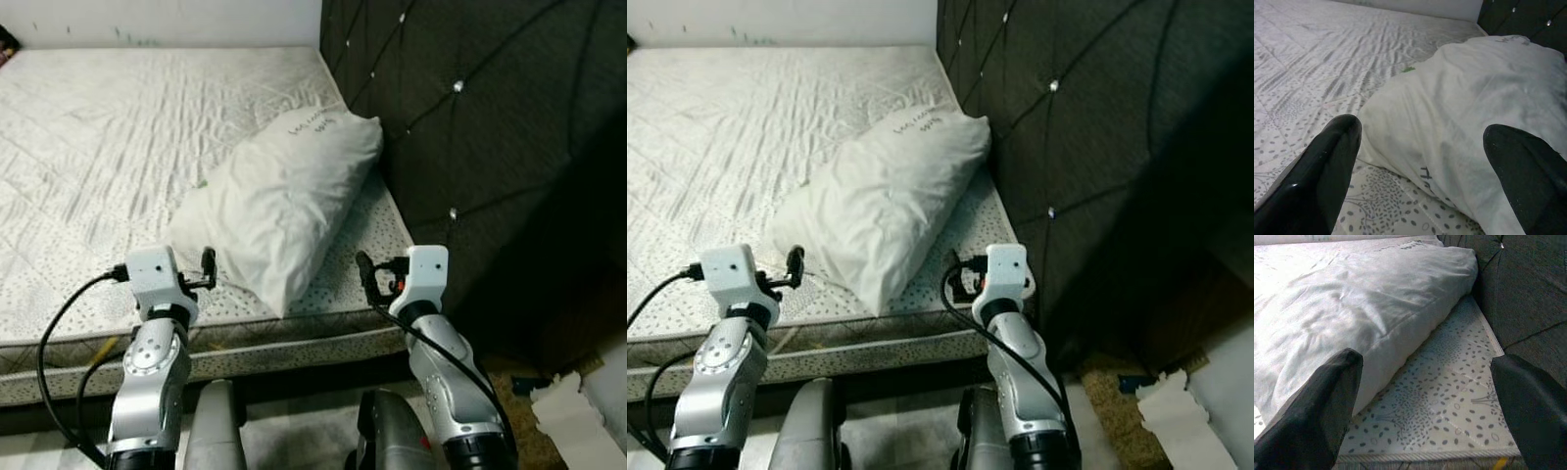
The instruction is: Clean up the room
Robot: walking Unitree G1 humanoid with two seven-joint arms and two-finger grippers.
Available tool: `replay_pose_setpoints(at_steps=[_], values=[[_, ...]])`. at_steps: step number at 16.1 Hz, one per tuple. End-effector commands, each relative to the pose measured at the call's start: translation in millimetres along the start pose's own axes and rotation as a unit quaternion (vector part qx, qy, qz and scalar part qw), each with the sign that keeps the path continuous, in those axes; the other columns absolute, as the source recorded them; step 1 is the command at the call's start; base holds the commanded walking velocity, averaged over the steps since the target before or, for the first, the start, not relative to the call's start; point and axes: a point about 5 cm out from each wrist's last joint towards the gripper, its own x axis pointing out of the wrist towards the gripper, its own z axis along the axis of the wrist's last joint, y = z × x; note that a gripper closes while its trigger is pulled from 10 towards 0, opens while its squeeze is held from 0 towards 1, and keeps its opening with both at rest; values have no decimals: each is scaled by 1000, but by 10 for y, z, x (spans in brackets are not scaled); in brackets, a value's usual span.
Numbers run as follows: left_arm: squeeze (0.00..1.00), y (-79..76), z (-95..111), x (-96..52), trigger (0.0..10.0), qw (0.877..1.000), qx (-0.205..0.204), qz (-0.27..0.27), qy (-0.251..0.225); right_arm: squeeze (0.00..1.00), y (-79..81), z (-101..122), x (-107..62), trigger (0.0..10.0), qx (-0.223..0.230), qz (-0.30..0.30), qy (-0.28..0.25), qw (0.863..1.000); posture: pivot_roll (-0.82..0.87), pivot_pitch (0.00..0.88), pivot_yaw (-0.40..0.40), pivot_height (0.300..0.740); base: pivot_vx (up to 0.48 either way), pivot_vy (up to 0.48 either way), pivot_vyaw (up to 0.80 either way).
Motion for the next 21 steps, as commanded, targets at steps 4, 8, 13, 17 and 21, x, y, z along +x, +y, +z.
replay_pose_setpoints(at_steps=[4,8,13,17,21], values=[[0,-4,-32,6,10000,1000,4,4,6,0,2,-3,6,10000,-3,3,3,1000,23,51,-26,571,0,0,0],[0,4,-42,3,10000,1000,0,8,8,0,1,-13,5,10000,-9,6,8,1000,22,53,-29,571,0,0,0],[0,2,-51,-5,10000,1000,-1,7,7,0,19,-26,2,10000,-14,13,8,1000,24,49,-29,571,0,0,476],[0,-6,-45,6,10000,1000,-3,4,6,0,19,-20,12,10000,-18,15,9,1000,22,75,-32,571,0,0,0],[0,-24,-40,11,10000,1000,-3,-8,4,0,23,-23,22,10000,-14,15,12,1000,24,65,-32,571,316,0,0]])
